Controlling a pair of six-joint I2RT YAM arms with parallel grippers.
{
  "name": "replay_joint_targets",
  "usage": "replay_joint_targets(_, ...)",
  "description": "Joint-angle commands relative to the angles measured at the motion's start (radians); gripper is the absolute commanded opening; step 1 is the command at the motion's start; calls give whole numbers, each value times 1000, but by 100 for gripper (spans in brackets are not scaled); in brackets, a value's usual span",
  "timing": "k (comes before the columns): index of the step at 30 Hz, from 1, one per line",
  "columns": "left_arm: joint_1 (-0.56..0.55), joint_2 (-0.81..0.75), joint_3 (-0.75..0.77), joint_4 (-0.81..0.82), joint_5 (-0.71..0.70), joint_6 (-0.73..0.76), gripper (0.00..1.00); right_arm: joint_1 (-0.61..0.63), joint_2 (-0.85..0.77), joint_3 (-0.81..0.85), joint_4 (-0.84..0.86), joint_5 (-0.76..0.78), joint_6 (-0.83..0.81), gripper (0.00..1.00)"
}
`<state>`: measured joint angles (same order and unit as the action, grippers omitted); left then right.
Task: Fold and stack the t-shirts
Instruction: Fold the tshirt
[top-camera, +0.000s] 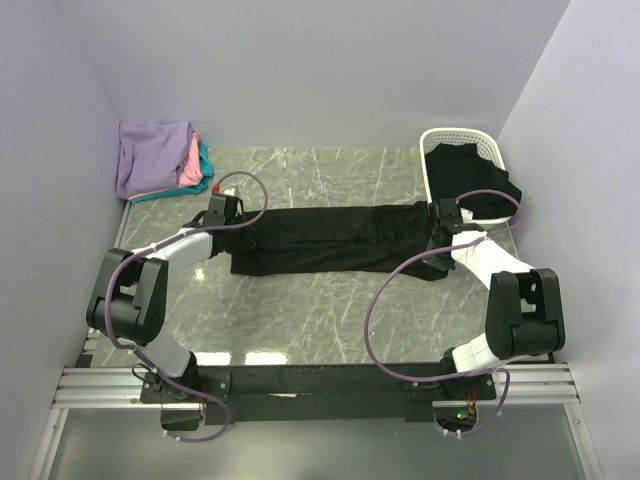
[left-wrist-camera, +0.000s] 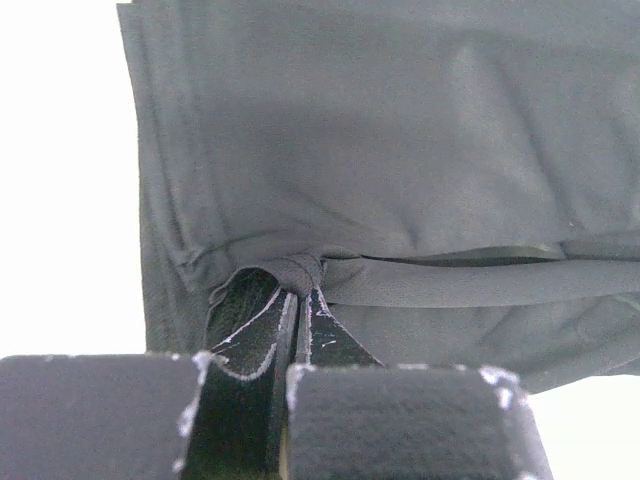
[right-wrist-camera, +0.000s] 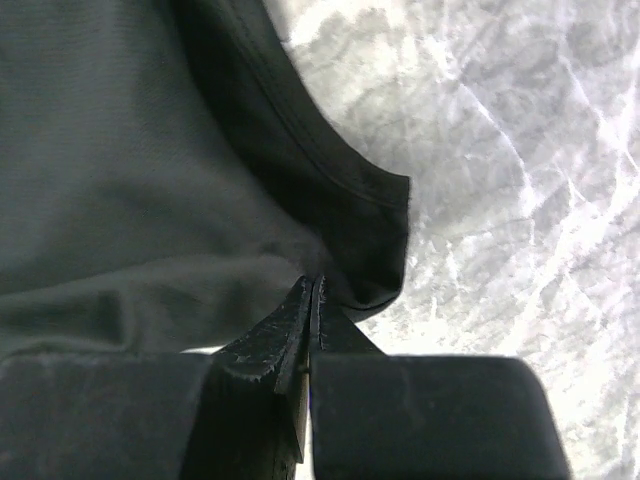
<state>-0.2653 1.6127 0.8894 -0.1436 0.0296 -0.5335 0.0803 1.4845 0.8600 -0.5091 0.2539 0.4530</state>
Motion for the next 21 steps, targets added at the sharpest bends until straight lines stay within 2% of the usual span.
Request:
replay_joint_targets(1, 21, -57, 57, -123, -103, 24, 1, -8, 2, -15, 3, 67, 10, 0)
replay_joint_targets(9, 67, -33, 95, -287, -158, 39, 1, -10, -29, -33, -37, 199, 56, 0)
replay_joint_targets(16, 67, -5, 94, -291, -157, 33, 1, -13, -46, -15, -55, 243, 73, 0)
replay_joint_targets(17, 67, -1, 100, -294, -151, 38, 24, -14, -55, -15, -58, 248, 75, 4)
replay_joint_targets(19, 67, 7, 115, -327, -169, 35, 57, -13, -61, -9, -72, 271, 81, 23)
replay_joint_targets(20, 67, 6, 121, -338, -177, 32, 88, -14, -79, -7, -77, 269, 84, 45)
replay_joint_targets(21, 66, 0, 129, -364, -178, 29, 99, -13, -90, 3, -94, 271, 85, 60)
